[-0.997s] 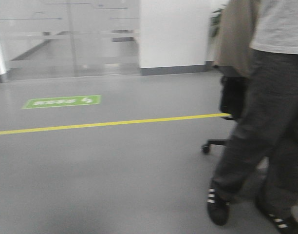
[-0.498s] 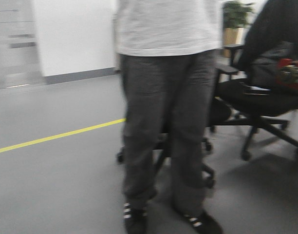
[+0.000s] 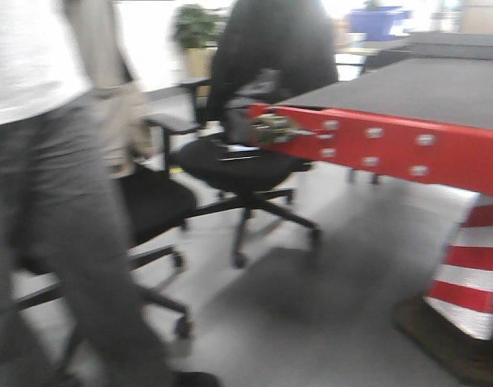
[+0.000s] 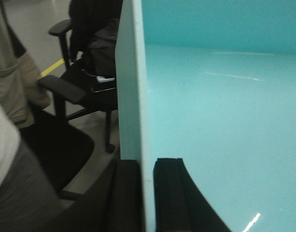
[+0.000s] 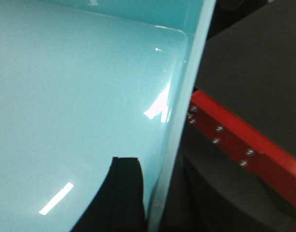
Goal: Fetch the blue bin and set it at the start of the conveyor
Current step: 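Carry the bin with both grippers up to the grey-topped red table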
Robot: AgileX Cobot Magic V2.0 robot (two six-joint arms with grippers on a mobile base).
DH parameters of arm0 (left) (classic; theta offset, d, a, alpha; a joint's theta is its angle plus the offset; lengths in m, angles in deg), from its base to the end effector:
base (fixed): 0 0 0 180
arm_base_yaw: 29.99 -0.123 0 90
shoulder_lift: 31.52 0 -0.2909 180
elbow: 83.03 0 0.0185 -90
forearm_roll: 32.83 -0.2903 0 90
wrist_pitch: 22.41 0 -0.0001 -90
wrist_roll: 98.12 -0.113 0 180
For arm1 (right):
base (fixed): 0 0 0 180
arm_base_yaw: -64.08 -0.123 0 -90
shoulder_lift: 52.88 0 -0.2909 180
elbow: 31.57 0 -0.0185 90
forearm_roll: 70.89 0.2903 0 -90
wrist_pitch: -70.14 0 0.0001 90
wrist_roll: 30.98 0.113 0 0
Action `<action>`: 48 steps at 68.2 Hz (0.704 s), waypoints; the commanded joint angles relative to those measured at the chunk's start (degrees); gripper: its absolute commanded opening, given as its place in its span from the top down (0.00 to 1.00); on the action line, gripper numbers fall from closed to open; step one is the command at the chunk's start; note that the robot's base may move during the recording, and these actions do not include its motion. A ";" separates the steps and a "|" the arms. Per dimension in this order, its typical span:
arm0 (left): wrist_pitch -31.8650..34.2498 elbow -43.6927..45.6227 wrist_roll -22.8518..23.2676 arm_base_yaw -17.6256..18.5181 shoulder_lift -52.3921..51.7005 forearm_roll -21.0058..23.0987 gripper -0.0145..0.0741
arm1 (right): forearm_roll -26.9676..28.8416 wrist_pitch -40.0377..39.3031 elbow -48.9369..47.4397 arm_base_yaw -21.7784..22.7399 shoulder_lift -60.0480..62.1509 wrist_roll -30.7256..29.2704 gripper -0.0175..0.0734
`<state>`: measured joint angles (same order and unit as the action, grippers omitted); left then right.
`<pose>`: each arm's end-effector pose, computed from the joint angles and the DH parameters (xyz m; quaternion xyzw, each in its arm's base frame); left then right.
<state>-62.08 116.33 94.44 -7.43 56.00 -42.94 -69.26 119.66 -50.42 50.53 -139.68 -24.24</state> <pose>0.3347 -0.1253 0.5051 0.0918 0.8000 -0.0956 0.5851 0.3359 0.0835 0.4874 -0.0485 0.8533 0.1052 0.5084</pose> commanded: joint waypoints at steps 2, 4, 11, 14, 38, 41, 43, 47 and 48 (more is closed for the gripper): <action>5.09 0.52 0.12 0.65 -0.86 3.32 0.96 | 1.88 -2.91 -0.26 -0.45 0.37 -1.48 0.98; 5.09 0.52 0.12 0.65 -0.86 3.32 0.96 | 1.88 -2.91 -0.26 -0.45 0.37 -1.48 0.98; 5.09 0.52 0.12 0.65 -0.86 3.32 0.96 | 1.88 -2.91 -0.26 -0.45 0.37 -1.48 0.98; 5.09 0.52 0.12 0.65 -0.86 3.32 0.96 | 1.88 -2.91 -0.26 -0.45 0.37 -1.48 0.98; 5.09 0.52 0.12 0.65 -0.86 3.32 0.96 | 1.88 -2.91 -0.26 -0.45 0.37 -1.48 0.98; 5.09 0.52 0.12 0.65 -0.86 3.32 0.96 | 1.88 -2.91 -0.26 -0.45 0.37 -1.48 0.98; 5.09 0.52 0.12 0.65 -0.86 3.32 0.96 | 1.88 -2.91 -0.26 -0.45 0.37 -1.48 0.98; 5.09 0.52 0.12 0.65 -0.86 3.32 0.96 | 1.88 -2.91 -0.26 -0.45 0.37 -1.48 0.98; 5.09 0.52 0.12 0.65 -0.86 3.32 0.96 | 1.88 -2.91 -0.26 -0.45 0.37 -1.48 0.98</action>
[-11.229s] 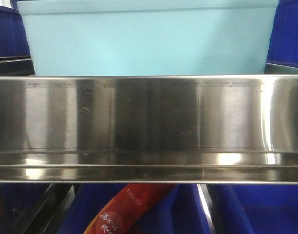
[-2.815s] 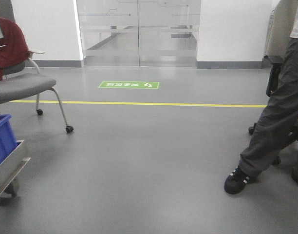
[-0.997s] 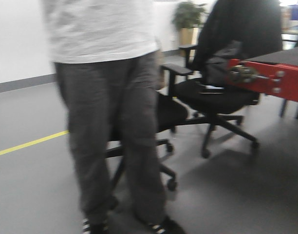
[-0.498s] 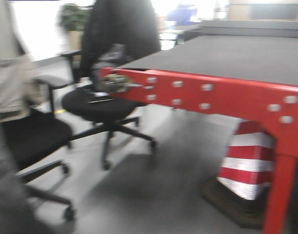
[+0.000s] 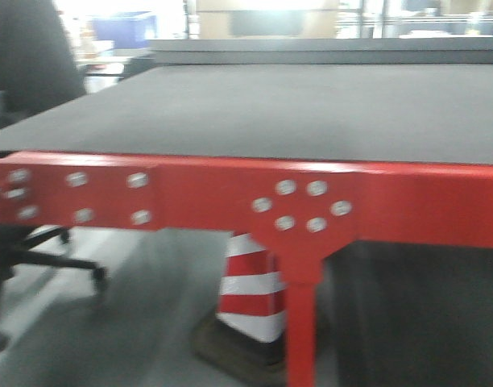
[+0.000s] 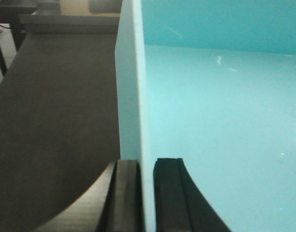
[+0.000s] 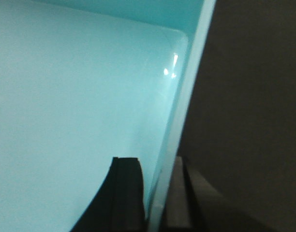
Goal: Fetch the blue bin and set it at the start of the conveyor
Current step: 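Carry the bin with both grippers up to the grey-topped red table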
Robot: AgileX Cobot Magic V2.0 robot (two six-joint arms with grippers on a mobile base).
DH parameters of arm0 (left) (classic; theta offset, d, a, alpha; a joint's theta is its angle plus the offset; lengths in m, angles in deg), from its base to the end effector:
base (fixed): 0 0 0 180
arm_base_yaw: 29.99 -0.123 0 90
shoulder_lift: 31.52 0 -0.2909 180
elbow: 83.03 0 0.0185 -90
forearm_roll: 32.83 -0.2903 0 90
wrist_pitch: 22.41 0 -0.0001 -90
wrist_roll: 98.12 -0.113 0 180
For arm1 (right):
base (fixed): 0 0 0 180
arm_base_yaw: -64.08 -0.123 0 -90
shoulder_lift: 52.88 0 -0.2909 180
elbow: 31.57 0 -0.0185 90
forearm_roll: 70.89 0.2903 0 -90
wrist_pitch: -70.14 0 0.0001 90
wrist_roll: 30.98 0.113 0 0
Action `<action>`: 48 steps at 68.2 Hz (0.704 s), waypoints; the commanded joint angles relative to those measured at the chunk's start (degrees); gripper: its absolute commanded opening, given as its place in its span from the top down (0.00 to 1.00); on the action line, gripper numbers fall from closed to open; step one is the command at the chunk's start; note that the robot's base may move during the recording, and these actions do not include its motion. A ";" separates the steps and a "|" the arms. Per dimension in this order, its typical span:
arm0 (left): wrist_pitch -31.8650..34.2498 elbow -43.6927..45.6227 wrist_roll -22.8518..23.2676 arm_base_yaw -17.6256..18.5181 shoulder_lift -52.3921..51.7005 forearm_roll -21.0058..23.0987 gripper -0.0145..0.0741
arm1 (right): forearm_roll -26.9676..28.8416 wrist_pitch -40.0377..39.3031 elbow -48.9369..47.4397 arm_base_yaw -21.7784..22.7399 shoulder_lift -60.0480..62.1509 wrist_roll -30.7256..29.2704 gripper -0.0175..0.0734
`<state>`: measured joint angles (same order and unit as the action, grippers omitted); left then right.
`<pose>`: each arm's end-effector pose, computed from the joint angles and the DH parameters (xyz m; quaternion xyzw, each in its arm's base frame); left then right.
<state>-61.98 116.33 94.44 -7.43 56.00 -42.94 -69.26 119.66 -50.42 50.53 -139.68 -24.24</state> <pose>0.3347 -0.1254 0.5053 0.0918 0.7995 -0.0958 0.5858 0.3359 0.0835 0.4874 -0.0485 0.8533 0.1052 0.5084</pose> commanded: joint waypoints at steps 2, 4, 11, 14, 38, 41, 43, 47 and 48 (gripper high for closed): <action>4.99 0.52 0.12 0.65 -0.86 3.32 0.96 | 1.88 -2.91 -0.26 -0.45 0.37 -1.48 0.98; 4.99 0.52 0.12 0.65 -0.86 3.32 0.96 | 1.88 -2.91 -0.26 -0.45 0.37 -1.48 0.98; 4.99 0.52 0.12 0.65 -0.86 3.32 0.96 | 1.88 -2.91 -0.26 -0.45 0.37 -1.48 0.98; 4.99 0.52 0.12 0.65 -0.86 3.32 0.96 | 1.88 -2.91 -0.26 -0.45 0.37 -1.48 0.98; 4.99 0.52 0.12 0.65 -0.86 3.32 0.96 | 1.88 -2.91 -0.26 -0.45 0.37 -1.48 0.98; 4.99 0.52 0.12 0.65 -0.86 3.32 0.96 | 1.88 -2.91 -0.26 -0.45 0.37 -1.48 0.98; 4.99 0.52 0.12 0.65 -0.86 3.32 0.96 | 1.88 -2.91 -0.26 -0.45 0.37 -1.48 0.98; 4.99 0.52 0.12 0.65 -0.86 3.32 0.96 | 1.88 -2.91 -0.26 -0.45 0.37 -1.48 0.98; 4.99 0.52 0.12 0.65 -0.86 3.32 0.96 | 1.88 -2.91 -0.26 -0.45 0.37 -1.48 0.98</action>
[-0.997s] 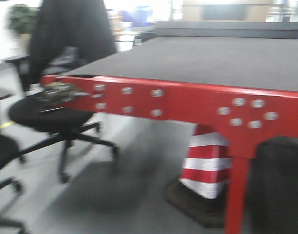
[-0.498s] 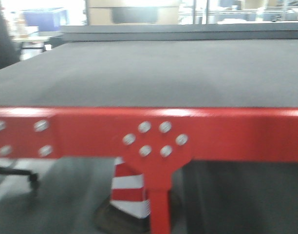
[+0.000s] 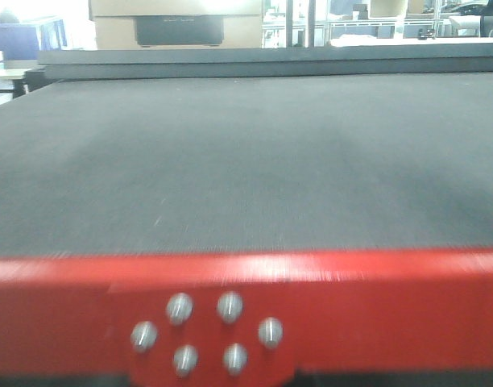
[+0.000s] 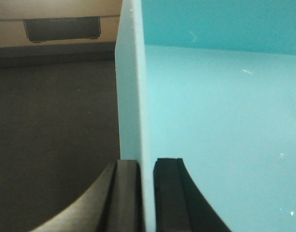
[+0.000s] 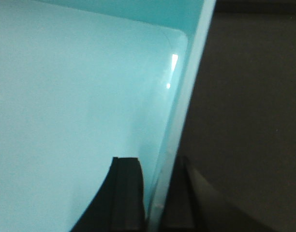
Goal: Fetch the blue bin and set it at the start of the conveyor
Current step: 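Carry the bin with both grippers up to the grey-topped red table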
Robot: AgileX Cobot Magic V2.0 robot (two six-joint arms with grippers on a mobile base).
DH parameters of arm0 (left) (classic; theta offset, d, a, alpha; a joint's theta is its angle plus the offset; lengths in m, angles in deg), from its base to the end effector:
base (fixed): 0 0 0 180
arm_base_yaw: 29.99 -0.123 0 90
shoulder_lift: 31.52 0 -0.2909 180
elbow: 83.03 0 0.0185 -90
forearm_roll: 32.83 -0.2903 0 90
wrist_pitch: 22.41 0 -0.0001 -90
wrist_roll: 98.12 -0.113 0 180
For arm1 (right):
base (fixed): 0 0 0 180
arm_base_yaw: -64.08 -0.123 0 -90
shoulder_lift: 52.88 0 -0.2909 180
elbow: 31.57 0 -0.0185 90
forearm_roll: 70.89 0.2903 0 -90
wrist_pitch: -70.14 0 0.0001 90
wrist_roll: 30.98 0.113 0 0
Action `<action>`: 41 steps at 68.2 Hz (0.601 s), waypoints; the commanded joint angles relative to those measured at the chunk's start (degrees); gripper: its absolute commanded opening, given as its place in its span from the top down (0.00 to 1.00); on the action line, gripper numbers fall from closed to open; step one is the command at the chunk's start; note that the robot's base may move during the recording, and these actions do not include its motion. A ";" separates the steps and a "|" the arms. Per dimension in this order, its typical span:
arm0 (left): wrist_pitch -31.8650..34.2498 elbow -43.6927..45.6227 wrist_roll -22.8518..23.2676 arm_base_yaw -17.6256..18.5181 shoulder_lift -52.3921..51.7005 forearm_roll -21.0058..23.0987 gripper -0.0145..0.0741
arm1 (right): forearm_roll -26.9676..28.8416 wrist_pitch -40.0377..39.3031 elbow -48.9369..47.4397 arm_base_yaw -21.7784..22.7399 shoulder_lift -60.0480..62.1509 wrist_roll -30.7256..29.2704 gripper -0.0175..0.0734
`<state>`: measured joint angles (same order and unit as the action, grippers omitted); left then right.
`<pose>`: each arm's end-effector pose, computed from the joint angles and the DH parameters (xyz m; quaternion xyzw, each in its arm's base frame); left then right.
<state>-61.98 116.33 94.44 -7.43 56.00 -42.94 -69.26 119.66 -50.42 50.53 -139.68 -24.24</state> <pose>0.3347 -0.1254 0.5053 0.0918 0.7995 -0.0958 0.5858 0.3359 0.0835 0.4874 -0.0485 0.8533 0.1052 0.5084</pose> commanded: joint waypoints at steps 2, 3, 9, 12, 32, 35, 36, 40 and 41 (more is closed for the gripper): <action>4.99 0.52 0.12 0.65 -0.86 3.32 0.96 | 1.88 -2.91 -0.26 -0.45 0.37 -1.48 0.98; 4.99 0.52 0.12 0.65 -0.86 3.32 0.96 | 1.88 -2.91 -0.26 -0.45 0.37 -1.48 0.98; 4.99 0.52 0.12 0.65 -0.86 3.32 0.96 | 1.88 -2.91 -0.26 -0.45 0.37 -1.48 0.98; 4.99 0.52 0.12 0.65 -0.86 3.32 0.96 | 1.88 -2.91 -0.26 -0.45 0.37 -1.48 0.98; 4.99 0.52 0.12 0.65 -0.86 3.32 0.96 | 1.88 -2.91 -0.26 -0.45 0.37 -1.48 0.98; 4.99 0.52 0.12 0.65 -0.86 3.32 0.96 | 1.88 -2.91 -0.26 -0.45 0.37 -1.48 0.98; 4.99 0.52 0.12 0.65 -0.86 3.32 0.96 | 1.88 -2.91 -0.26 -0.45 0.37 -1.48 0.98; 4.99 0.52 0.12 0.65 -0.86 3.32 0.96 | 1.88 -2.91 -0.26 -0.45 0.37 -1.48 0.98; 4.99 0.52 0.12 0.65 -0.86 3.32 0.96 | 1.88 -2.91 -0.26 -0.45 0.37 -1.48 0.98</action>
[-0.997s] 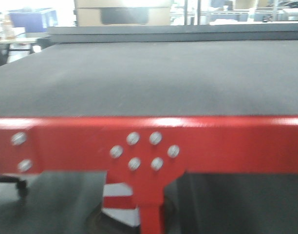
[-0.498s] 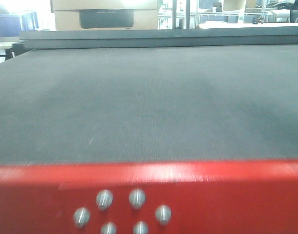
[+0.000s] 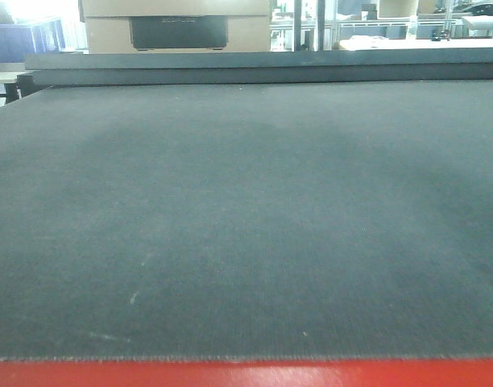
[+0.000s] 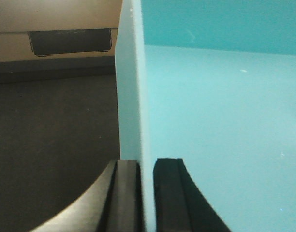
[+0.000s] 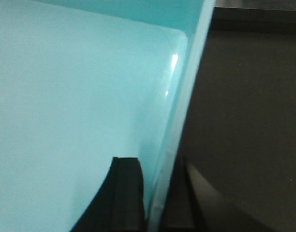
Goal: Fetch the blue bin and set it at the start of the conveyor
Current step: 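Carry the bin with both grippers up to the grey-topped red table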
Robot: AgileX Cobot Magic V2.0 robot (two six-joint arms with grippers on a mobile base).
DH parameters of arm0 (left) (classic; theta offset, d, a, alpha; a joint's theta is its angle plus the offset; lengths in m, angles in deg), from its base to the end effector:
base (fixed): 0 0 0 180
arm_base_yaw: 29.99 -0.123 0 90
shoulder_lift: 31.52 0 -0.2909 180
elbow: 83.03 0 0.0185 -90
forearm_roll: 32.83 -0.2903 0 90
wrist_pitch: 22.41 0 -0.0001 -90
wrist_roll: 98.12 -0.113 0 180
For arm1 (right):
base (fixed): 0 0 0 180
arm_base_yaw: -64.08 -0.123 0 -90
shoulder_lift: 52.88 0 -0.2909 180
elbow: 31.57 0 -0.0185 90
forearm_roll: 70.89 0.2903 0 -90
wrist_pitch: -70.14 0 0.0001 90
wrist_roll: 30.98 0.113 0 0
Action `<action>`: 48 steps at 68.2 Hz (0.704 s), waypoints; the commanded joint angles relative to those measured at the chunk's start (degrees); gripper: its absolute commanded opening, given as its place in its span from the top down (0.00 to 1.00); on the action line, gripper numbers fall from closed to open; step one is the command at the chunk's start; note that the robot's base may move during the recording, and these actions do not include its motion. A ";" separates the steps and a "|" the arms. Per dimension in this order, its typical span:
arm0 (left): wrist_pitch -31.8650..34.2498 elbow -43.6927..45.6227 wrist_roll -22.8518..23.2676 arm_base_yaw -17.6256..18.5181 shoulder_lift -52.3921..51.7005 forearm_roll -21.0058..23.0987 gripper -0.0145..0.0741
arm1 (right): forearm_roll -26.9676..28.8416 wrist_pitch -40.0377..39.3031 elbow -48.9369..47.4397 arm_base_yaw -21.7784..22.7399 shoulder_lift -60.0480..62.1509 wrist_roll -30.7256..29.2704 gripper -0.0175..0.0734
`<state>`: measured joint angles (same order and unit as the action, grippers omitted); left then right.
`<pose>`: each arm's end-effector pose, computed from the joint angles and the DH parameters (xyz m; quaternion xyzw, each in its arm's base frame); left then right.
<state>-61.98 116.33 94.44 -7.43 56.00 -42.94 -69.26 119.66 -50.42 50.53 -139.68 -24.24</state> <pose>0.3347 -0.1254 0.5053 0.0918 0.7995 -0.0958 0.5858 0.3359 0.0835 0.4874 -0.0485 0.8533 0.1052 0.5084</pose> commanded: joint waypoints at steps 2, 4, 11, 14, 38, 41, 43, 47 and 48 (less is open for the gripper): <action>4.99 0.52 0.12 0.65 -0.86 3.32 0.96 | 1.88 -2.91 -0.26 -0.45 0.37 -1.48 0.98; 4.99 0.52 0.12 0.65 -0.86 3.32 0.96 | 1.88 -2.91 -0.26 -0.45 0.37 -1.48 0.98; 4.99 0.52 0.12 0.65 -0.86 3.32 0.96 | 1.88 -2.91 -0.26 -0.45 0.37 -1.48 0.98; 4.99 0.52 0.12 0.65 -0.86 3.32 0.96 | 1.88 -2.91 -0.26 -0.45 0.37 -1.48 0.98; 4.99 0.52 0.12 0.65 -0.86 3.32 0.96 | 1.88 -2.91 -0.26 -0.45 0.37 -1.48 0.98; 4.99 0.52 0.12 0.65 -0.86 3.32 0.96 | 1.88 -2.91 -0.26 -0.45 0.37 -1.48 0.98; 4.99 0.52 0.12 0.65 -0.86 3.32 0.96 | 1.88 -2.91 -0.26 -0.45 0.37 -1.48 0.98; 4.99 0.52 0.12 0.65 -0.86 3.32 0.96 | 1.88 -2.91 -0.26 -0.45 0.37 -1.48 0.98; 4.99 0.52 0.12 0.65 -0.86 3.32 0.96 | 1.88 -2.91 -0.26 -0.45 0.37 -1.48 0.98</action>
<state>-61.98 116.33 94.44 -7.43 56.00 -42.94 -69.26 119.66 -50.42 50.53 -139.68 -24.24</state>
